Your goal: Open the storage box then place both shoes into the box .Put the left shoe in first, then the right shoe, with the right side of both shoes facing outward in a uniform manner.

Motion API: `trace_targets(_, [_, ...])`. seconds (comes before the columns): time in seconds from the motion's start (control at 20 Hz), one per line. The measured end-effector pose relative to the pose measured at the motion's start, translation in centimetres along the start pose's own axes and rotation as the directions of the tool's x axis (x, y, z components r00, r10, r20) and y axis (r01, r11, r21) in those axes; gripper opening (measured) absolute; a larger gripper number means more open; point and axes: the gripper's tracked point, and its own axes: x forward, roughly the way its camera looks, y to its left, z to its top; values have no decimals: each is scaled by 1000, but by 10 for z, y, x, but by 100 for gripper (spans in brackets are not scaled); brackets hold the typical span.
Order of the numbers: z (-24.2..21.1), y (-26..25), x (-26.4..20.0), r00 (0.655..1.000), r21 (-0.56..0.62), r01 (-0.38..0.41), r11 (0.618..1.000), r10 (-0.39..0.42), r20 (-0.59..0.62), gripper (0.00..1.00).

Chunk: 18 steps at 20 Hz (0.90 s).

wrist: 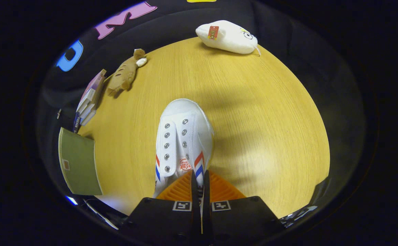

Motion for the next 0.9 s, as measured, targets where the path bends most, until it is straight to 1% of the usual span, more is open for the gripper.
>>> trace_targets(0.15, [4, 31, -24, 999, 7, -38, 999, 38, 28, 6])
trace_targets(0.3, [9, 75, -49, 994, 8, -99, 995, 99, 42, 6])
trace_targets(0.5, [17, 151, -78, 981, -29, -185, 982, 187, 61, 6])
trace_targets(0.7, [15, 237, -104, 956, -45, -285, 958, 287, 62, 6])
trace_targets(0.9, [2, 307, -120, 938, -45, -340, 939, 342, 60, 6])
